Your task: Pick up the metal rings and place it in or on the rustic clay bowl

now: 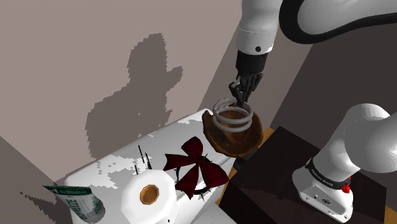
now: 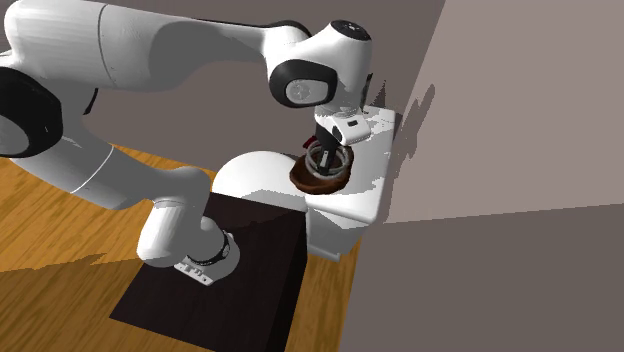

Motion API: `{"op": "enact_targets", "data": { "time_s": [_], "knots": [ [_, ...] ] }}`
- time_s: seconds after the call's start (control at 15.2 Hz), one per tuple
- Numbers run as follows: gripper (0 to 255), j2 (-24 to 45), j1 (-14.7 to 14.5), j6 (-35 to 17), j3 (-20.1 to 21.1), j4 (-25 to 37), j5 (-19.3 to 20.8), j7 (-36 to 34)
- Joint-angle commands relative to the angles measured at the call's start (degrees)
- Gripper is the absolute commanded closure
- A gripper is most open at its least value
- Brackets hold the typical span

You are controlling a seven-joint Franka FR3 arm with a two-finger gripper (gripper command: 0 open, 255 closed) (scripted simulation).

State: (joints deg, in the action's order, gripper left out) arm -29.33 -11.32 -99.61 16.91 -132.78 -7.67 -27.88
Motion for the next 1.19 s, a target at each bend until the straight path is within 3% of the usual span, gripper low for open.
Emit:
{"op": "enact_targets", "data": {
  "time_s": [0.0,0.4,0.46,0.79,1.12],
  "knots": [
    [255,0.0,0.0,-0.6,0.0,-0.6,0.0,0.0],
    [255,0.0,0.0,-0.6,0.0,-0.6,0.0,0.0],
    [0,0.0,0.0,-0.6,0.0,-0.6,0.0,0.0],
    [0,0.0,0.0,-0.6,0.0,-0.6,0.0,0.0],
    [0,0.8,0.4,6.4,-0.5,7.3,0.6,-0.2]
  ]
}}
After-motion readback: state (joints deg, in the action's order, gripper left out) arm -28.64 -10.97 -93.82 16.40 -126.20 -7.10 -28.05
